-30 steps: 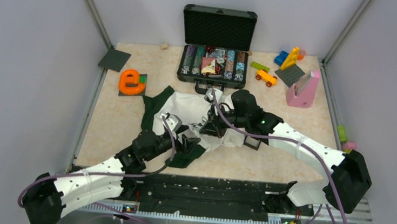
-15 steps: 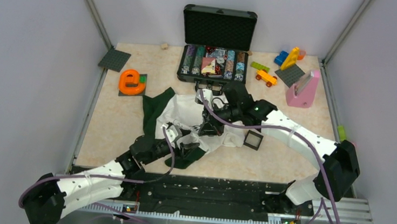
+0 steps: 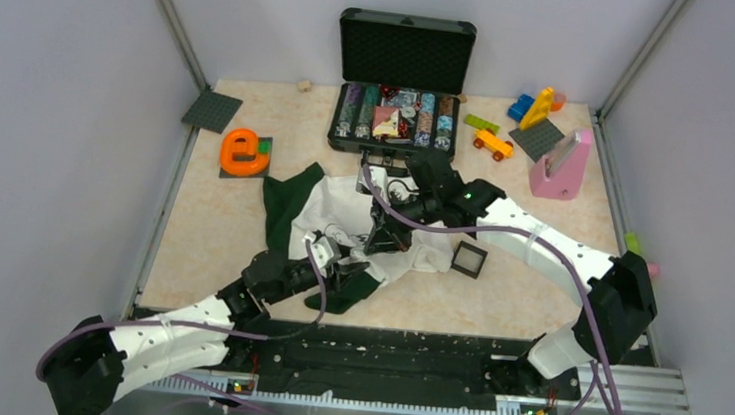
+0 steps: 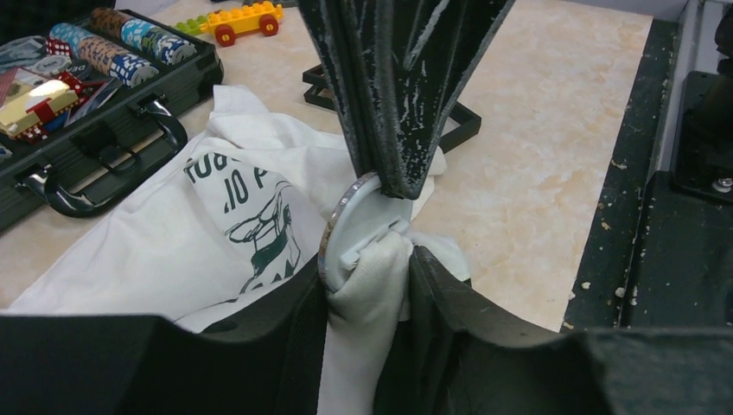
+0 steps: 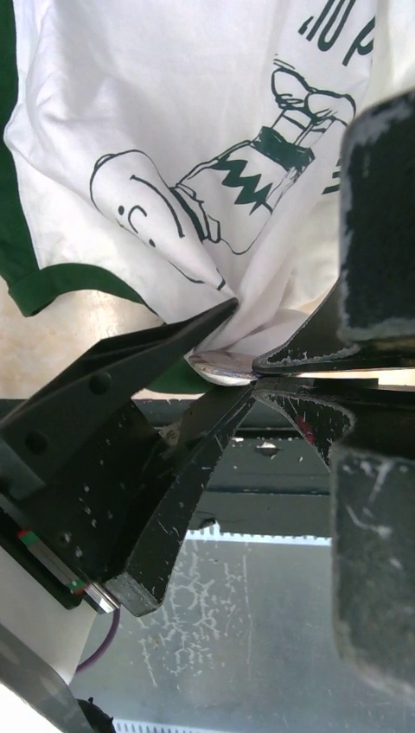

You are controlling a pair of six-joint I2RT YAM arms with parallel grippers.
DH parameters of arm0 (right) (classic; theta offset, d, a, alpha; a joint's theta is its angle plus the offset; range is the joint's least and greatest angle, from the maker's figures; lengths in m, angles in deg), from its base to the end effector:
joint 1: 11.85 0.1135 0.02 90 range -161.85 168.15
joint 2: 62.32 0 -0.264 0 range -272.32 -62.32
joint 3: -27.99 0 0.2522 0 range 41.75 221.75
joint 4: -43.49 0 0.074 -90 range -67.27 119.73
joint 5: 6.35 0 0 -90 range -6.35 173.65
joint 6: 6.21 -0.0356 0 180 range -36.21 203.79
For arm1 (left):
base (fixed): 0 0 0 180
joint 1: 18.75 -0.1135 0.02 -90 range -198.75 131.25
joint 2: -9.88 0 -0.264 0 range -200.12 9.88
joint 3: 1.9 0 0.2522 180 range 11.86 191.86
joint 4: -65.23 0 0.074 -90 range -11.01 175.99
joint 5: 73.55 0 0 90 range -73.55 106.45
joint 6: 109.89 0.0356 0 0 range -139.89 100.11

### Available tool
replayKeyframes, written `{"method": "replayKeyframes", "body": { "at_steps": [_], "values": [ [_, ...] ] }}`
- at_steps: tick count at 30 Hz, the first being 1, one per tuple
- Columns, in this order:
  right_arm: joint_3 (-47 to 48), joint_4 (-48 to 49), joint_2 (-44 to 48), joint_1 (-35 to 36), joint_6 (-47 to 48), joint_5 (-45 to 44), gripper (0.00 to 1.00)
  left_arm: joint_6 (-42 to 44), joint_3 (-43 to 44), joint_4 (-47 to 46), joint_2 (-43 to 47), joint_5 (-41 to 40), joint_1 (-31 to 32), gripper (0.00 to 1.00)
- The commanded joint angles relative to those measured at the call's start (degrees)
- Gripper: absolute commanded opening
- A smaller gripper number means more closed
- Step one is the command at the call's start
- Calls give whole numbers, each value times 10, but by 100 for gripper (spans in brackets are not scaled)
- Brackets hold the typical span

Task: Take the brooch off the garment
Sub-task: Remove the brooch from the clothes.

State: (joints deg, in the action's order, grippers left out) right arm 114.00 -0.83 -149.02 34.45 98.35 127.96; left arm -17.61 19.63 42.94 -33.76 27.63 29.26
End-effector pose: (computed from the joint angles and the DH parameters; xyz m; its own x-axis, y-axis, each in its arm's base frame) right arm 0.2082 0.2538 0.3037 -0.2571 -0.5294 -0.8085 -0.9538 0.0044 0.3004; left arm 0.1096 -0.1321 0.2011 0.0363 0.0180 -0.9992 0.8581 0.5119 0.0404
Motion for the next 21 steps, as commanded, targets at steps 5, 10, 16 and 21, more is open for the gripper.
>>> {"method": "replayKeyframes", "body": {
  "at_steps": [5,10,16,21],
  "values": [
    [22,26,4,-4,-5,17,20,14,15,-37,-6,15,0,19],
    [-57,135,50,-5,-53,1,41,-47,13,-41,10,-32,0,5],
    [-150,301,107,-23,-133,-27,48,-87,16,-37,27,-50,0,2],
    [-241,467,161,-38,-225,-57,57,-149,11,-60,24,-61,0,0]
  ]
}}
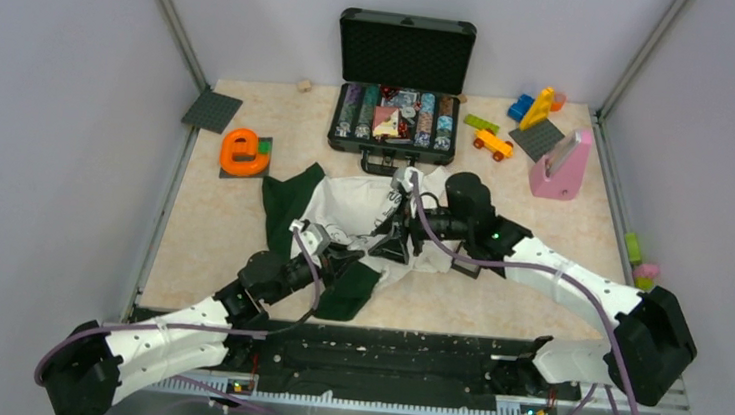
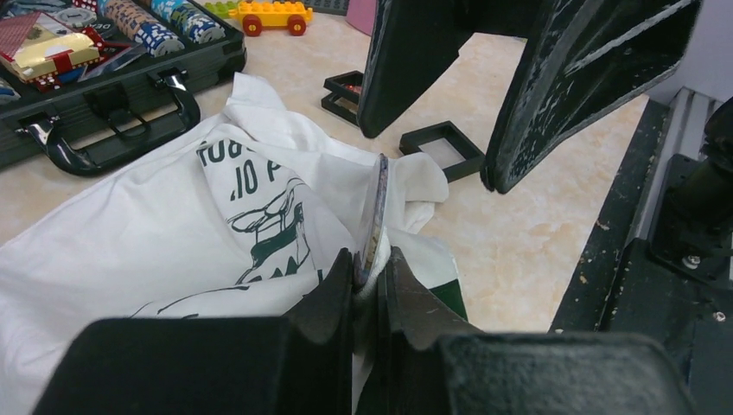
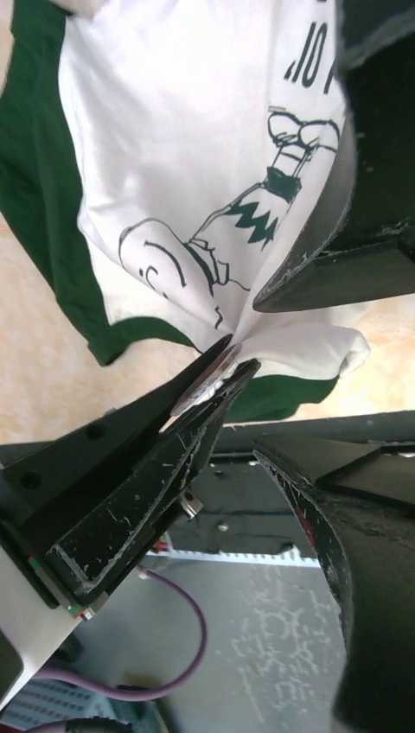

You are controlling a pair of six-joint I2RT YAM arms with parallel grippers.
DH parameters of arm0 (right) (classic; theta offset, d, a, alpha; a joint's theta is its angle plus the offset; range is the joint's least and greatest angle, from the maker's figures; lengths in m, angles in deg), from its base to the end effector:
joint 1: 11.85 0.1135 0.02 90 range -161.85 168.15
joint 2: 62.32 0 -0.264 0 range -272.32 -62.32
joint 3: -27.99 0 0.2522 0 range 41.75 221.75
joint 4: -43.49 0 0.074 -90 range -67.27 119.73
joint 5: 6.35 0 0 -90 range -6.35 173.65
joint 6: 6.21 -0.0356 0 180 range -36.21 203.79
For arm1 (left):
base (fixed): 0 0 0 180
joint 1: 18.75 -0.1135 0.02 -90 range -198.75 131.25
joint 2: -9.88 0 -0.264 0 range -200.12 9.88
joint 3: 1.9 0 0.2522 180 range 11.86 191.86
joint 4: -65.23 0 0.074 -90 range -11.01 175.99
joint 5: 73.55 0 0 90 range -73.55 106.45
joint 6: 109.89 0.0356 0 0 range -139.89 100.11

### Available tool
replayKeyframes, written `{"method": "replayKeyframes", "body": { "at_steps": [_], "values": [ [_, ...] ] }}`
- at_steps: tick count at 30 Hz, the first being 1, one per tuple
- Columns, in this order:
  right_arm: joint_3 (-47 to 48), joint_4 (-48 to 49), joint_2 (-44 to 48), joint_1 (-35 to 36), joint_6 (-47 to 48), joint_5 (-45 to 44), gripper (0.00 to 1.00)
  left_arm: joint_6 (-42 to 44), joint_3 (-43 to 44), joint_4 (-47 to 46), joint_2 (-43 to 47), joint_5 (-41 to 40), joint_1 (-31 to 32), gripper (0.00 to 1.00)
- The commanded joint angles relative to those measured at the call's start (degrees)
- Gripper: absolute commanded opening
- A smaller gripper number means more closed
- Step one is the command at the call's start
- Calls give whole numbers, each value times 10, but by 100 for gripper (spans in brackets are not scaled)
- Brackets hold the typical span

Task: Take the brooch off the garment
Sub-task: Remove the brooch from the clothes.

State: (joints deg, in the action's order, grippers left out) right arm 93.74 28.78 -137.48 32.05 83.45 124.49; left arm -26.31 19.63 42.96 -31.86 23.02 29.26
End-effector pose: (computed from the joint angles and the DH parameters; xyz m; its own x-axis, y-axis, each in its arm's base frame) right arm 0.1952 0.2202 0.2862 -0.3001 -0.2826 -0.9111 -0.9529 0.1329 0.2726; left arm 0.1100 -0.1283 0.2061 -0.0672 -0.0914 -0.9935 0.8125 0.5730 -0.1077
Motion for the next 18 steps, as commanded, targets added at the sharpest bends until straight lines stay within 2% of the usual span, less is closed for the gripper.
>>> {"method": "replayKeyframes", "body": {
  "at_steps": [1,4,9,15,18],
  "values": [
    [-53,190,53,-18,-85,-23,58,-69,7,-73,3,-11,0,0],
    [-91,241,69,-30,-110,-17,65,-87,2,-94,2,10,0,0],
    [-113,296,67,-35,-152,-36,66,-90,11,-83,15,17,-1,0],
    [-206,534,63,-35,-173,-6,67,-77,24,-62,26,20,-1,0],
    [-182,503,46,-35,-171,24,66,-77,32,-56,30,42,-1,0]
  ]
}}
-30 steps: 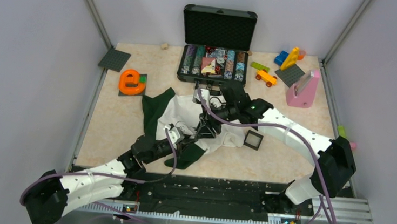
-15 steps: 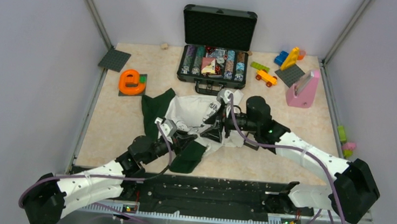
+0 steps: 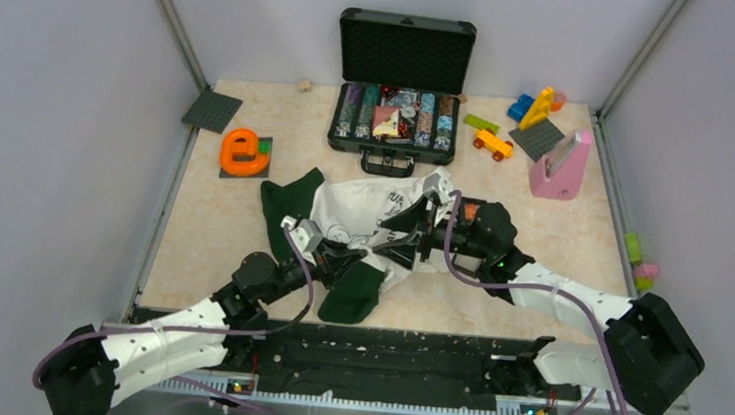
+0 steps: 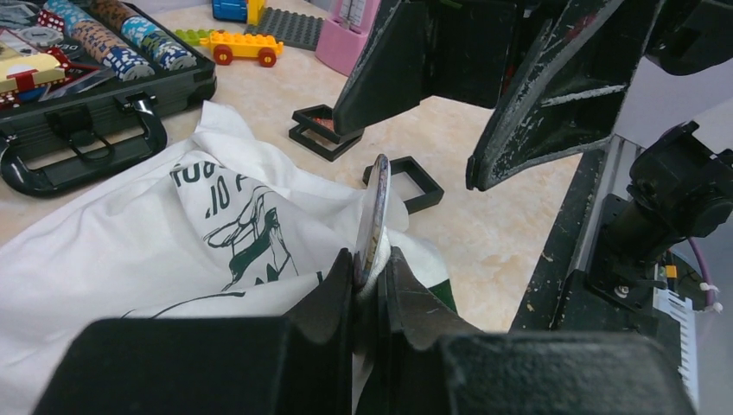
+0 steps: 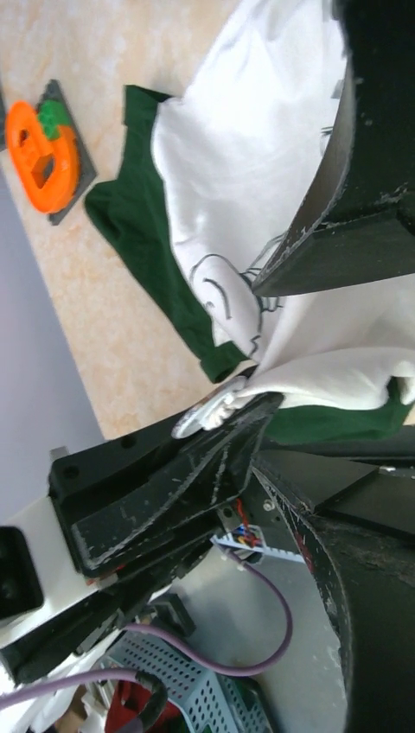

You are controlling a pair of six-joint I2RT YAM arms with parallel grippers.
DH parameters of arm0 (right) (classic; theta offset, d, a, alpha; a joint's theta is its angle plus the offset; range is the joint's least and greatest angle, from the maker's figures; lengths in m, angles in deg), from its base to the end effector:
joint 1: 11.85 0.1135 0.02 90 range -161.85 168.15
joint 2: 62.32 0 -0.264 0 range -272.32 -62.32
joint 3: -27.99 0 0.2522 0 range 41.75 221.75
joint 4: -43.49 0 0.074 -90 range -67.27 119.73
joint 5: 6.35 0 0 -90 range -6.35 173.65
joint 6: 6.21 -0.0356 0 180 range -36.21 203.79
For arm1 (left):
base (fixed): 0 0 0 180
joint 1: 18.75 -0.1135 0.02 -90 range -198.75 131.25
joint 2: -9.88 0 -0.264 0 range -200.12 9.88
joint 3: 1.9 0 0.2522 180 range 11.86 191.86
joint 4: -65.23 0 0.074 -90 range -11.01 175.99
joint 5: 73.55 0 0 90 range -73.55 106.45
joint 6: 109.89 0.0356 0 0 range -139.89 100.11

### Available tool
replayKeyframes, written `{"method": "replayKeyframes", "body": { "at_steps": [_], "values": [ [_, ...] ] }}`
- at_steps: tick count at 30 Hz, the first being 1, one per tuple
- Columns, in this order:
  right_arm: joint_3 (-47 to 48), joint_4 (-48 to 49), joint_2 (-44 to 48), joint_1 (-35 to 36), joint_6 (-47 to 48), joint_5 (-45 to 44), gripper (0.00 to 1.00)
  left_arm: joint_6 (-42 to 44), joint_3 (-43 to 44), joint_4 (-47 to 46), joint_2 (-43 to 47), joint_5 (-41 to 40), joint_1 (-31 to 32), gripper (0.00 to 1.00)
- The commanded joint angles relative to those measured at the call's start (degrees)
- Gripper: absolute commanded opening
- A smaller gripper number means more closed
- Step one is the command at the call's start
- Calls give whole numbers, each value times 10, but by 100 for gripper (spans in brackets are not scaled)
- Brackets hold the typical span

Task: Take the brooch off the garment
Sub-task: Remove the brooch from the clothes.

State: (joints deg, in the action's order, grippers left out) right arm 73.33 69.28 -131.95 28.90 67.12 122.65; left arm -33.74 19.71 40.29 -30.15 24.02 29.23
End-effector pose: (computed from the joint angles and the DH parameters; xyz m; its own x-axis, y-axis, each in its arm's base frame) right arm 0.1820 0.1864 0.2599 -0.2632 0.0675 -0.9624 -0.9482 0.1657 0.2710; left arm 0.1074 -0.1263 0.2160 -0.1235 -0.2175 -0.9682 0.8183 0.5297 -0.2233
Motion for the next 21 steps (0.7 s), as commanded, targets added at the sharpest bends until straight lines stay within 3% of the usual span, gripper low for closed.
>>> {"method": "replayKeyframes", "body": {
  "at_steps": [1,6,14,18,21],
  "values": [
    [29,94,-18,-3,-5,57,64,-1,33,-27,13,39,-1,0],
    [32,146,-43,-3,-18,91,57,14,44,-17,4,75,-1,0],
    [55,150,-69,-3,-30,113,44,29,56,-7,1,98,0,0],
    [61,143,-75,-3,-28,127,27,34,58,-7,-3,95,-1,0],
    [69,109,-77,-3,-22,131,3,39,60,0,-6,87,-1,4]
  ]
}}
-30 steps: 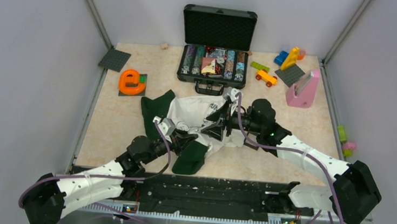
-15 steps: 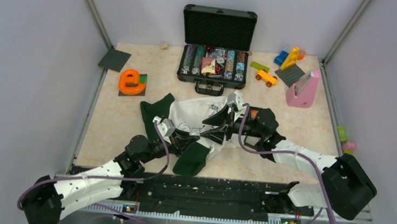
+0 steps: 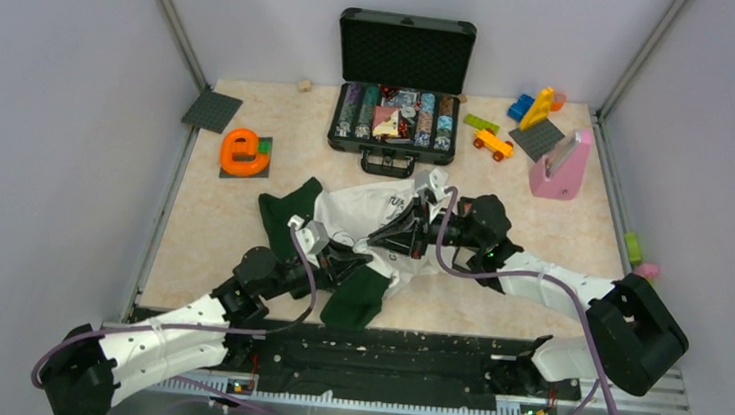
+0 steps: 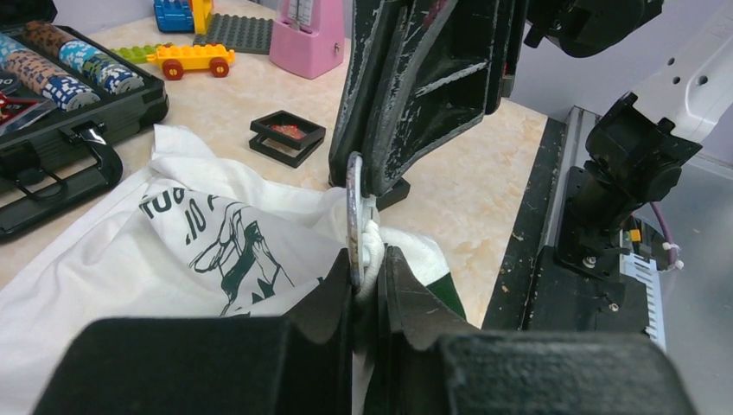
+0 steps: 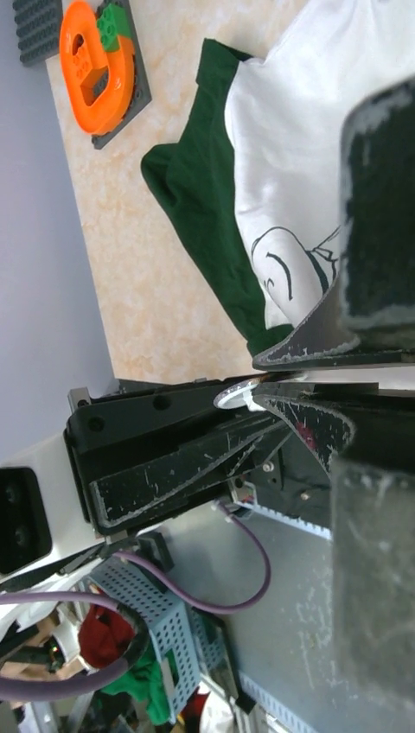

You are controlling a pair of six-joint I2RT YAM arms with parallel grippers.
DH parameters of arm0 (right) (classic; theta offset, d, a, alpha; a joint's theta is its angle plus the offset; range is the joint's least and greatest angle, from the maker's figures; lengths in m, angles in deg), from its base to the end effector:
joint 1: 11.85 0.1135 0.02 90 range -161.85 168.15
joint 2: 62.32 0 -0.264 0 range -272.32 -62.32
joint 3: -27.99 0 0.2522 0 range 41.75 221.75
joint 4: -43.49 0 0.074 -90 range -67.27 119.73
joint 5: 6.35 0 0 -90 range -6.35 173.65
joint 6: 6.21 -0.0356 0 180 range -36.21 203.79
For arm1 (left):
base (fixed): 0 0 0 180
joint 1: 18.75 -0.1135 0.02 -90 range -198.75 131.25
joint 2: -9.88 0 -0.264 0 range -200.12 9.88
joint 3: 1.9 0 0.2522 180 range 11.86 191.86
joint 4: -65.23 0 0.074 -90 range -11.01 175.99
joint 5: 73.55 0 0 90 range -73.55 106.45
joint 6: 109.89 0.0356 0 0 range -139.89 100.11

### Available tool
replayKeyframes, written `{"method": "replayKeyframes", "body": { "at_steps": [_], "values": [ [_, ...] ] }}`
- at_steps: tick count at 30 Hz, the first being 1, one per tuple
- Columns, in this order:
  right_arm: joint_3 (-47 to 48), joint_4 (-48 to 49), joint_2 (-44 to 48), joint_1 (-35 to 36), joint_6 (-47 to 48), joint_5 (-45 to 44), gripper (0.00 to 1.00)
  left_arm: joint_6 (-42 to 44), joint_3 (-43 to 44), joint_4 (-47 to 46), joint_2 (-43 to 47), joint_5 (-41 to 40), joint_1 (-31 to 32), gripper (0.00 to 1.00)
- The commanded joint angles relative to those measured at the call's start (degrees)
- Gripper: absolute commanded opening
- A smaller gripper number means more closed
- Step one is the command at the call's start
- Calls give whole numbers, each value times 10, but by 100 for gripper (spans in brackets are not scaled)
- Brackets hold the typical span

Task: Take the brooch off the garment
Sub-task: Remove the brooch from the clothes.

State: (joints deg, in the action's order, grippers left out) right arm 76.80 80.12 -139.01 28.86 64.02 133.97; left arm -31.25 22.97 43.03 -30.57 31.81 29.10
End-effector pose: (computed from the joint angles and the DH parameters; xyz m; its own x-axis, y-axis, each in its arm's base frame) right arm 0.1927 0.2019 0.2672 -0.2274 0.0893 -0.9697 -0.9735 -0.0450 0.2241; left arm 0.1069 -0.1321 0.2295 -0.0997 -0.1728 -0.9799 0.8893 0.4263 -0.1657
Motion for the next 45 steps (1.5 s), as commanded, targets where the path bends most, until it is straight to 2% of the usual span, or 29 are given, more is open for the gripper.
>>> {"method": "replayKeyframes", "body": {
  "at_steps": [1,6,8,9,13,20,26,29,32,37,45],
  "values": [
    [42,-20,-6,-3,17,21,0,16,29,-22,-3,3,1,11],
    [78,-150,1,-3,65,17,0,15,29,11,4,-42,1,58],
    [93,-212,5,-3,98,10,0,15,27,24,12,-55,0,72],
    [99,-238,8,-3,114,6,0,14,26,30,17,-61,1,73],
    [133,-361,20,-3,208,-5,0,16,24,53,47,-73,0,71],
    [206,-540,5,-3,336,27,0,11,-1,61,81,-79,0,55],
    [232,-580,-13,-3,364,68,0,28,-9,55,106,-88,1,35],
    [240,-605,-19,-3,378,74,0,37,-18,40,121,-80,1,34],
    [245,-620,-24,-3,389,89,0,36,-27,23,126,-62,1,40],
    [246,-616,-24,-3,391,104,0,39,-3,42,88,-18,1,42],
    [249,-618,-23,-2,392,117,0,38,11,27,52,2,1,32]
  ]
}}
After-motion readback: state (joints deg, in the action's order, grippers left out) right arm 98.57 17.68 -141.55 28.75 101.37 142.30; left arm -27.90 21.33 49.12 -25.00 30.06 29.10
